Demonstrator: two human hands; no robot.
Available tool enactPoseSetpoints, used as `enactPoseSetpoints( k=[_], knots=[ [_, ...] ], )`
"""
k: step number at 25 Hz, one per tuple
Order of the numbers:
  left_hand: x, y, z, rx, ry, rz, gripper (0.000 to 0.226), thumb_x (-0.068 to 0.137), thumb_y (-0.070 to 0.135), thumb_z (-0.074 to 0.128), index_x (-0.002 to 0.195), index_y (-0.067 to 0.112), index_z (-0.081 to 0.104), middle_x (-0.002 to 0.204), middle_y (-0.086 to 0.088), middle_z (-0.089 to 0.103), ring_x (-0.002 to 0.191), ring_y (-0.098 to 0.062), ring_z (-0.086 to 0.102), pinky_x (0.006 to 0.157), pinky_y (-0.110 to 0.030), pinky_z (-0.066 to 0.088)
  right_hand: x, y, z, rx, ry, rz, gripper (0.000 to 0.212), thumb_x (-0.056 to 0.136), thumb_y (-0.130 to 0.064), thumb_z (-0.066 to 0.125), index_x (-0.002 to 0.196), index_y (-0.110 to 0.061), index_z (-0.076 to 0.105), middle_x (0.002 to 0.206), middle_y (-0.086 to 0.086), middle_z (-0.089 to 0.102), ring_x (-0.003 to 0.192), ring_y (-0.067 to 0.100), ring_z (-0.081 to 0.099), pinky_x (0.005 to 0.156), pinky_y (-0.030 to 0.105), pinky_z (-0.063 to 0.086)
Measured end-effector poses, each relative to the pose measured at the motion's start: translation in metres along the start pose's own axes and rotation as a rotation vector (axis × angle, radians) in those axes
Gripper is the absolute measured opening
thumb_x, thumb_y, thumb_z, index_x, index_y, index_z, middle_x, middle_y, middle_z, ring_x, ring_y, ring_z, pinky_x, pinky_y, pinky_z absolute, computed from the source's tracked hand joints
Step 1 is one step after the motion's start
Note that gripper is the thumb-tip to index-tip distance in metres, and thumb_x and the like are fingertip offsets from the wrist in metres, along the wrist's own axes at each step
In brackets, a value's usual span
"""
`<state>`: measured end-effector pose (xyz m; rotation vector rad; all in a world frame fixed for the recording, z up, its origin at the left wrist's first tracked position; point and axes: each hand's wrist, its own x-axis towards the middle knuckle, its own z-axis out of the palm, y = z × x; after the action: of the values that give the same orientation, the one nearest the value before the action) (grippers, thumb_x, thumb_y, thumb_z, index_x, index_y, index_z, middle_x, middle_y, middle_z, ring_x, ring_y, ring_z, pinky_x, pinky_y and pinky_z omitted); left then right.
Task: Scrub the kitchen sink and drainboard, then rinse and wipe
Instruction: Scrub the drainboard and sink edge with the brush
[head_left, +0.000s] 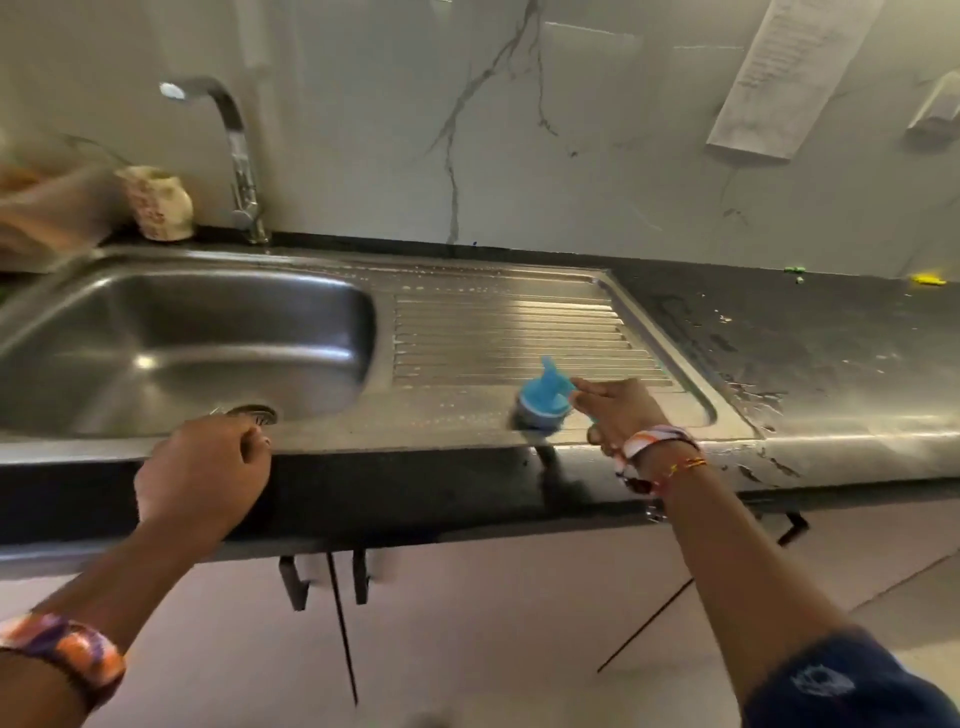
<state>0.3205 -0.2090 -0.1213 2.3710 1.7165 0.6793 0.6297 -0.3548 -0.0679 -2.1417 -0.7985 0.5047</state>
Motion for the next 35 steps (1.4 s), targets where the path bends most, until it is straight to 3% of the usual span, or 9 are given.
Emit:
enactPoseSetpoints(
  k=[3, 6, 11, 16, 18, 22, 28, 32, 35],
  knots=[
    [-0.009, -0.017, -0.006, 0.000, 0.036, -0.002, 0.020, 0.091, 0.023, 0.053, 0.073, 0.017, 0.057, 0.068, -0.001, 0.054, 0.060, -0.018, 0.050, 0.053, -0.028, 0.039, -0.020, -0.059, 0.105, 0.099, -0.287, -0.172, 0.032, 0.090, -0.019, 0.055, 0.121, -0.018, 0.065, 0.062, 0.000, 0.055, 0.051, 0.012, 0.043, 0.049, 0.023, 0.035],
    [-0.016, -0.022, 0.000, -0.007, 0.105, 0.040, 0.017, 0.091, 0.021, 0.053, 0.074, 0.018, 0.057, 0.069, 0.001, 0.053, 0.059, -0.013, 0.048, 0.051, -0.025, 0.037, -0.040, -0.093, 0.161, 0.007, -0.366, -0.325, 0.036, 0.093, -0.020, 0.050, 0.128, -0.020, 0.058, 0.096, 0.007, 0.069, 0.074, 0.014, 0.051, 0.068, 0.026, 0.041],
    [-0.019, -0.031, 0.007, -0.064, 0.231, 0.040, 0.011, 0.085, 0.013, 0.059, 0.076, 0.011, 0.065, 0.072, -0.005, 0.060, 0.062, -0.014, 0.046, 0.055, -0.025, 0.036, -0.018, -0.038, 0.077, -0.112, -0.151, -0.229, 0.033, 0.092, -0.021, 0.055, 0.124, -0.021, 0.061, 0.073, -0.001, 0.066, 0.044, 0.000, 0.054, 0.050, 0.014, 0.044],
    [-0.017, -0.034, 0.010, -0.090, 0.266, 0.114, 0.013, 0.083, 0.011, 0.061, 0.071, 0.011, 0.064, 0.064, 0.001, 0.056, 0.058, -0.012, 0.046, 0.055, -0.024, 0.040, 0.030, 0.013, -0.045, -0.524, 0.204, 0.161, 0.029, 0.093, -0.014, 0.054, 0.118, -0.005, 0.063, 0.096, 0.018, 0.063, 0.080, 0.029, 0.056, 0.081, 0.038, 0.048],
    [-0.016, -0.035, 0.011, -0.105, 0.272, 0.114, 0.013, 0.083, 0.011, 0.061, 0.071, 0.012, 0.063, 0.063, 0.003, 0.053, 0.058, -0.012, 0.046, 0.056, -0.024, 0.040, 0.033, 0.002, -0.040, -0.559, 0.297, 0.227, 0.029, 0.092, -0.013, 0.053, 0.114, 0.004, 0.061, 0.099, 0.022, 0.060, 0.088, 0.034, 0.056, 0.086, 0.042, 0.047],
    [-0.016, -0.037, 0.012, -0.126, 0.282, 0.127, 0.012, 0.083, 0.008, 0.062, 0.071, 0.011, 0.064, 0.063, 0.001, 0.058, 0.058, -0.011, 0.047, 0.057, -0.024, 0.041, 0.012, -0.053, 0.063, -0.483, 0.184, -0.086, 0.030, 0.094, -0.014, 0.051, 0.115, 0.006, 0.058, 0.114, 0.024, 0.062, 0.107, 0.036, 0.060, 0.089, 0.040, 0.047],
    [-0.016, -0.043, 0.012, -0.152, 0.264, 0.169, 0.015, 0.084, 0.006, 0.062, 0.072, 0.014, 0.064, 0.066, -0.001, 0.062, 0.062, -0.012, 0.051, 0.061, -0.025, 0.043, -0.025, -0.131, 0.191, -0.313, -0.201, -0.377, 0.030, 0.094, -0.013, 0.047, 0.118, -0.001, 0.059, 0.114, 0.019, 0.064, 0.105, 0.032, 0.061, 0.078, 0.030, 0.044],
    [-0.016, -0.041, 0.013, -0.162, 0.278, 0.153, 0.011, 0.081, 0.005, 0.064, 0.072, 0.011, 0.066, 0.067, -0.003, 0.064, 0.062, -0.016, 0.056, 0.061, -0.029, 0.048, -0.011, -0.087, 0.110, -0.349, -0.219, -0.362, 0.031, 0.093, -0.015, 0.051, 0.122, -0.010, 0.063, 0.076, 0.009, 0.065, 0.060, 0.010, 0.053, 0.056, 0.017, 0.039],
    [-0.016, -0.041, 0.014, -0.162, 0.275, 0.127, 0.010, 0.082, 0.007, 0.064, 0.073, 0.009, 0.068, 0.067, -0.004, 0.065, 0.063, -0.018, 0.058, 0.060, -0.030, 0.049, -0.001, -0.042, 0.009, -0.441, -0.104, -0.113, 0.029, 0.094, -0.017, 0.054, 0.120, -0.007, 0.063, 0.061, 0.003, 0.053, 0.050, 0.011, 0.043, 0.045, 0.018, 0.036]
  ],
)
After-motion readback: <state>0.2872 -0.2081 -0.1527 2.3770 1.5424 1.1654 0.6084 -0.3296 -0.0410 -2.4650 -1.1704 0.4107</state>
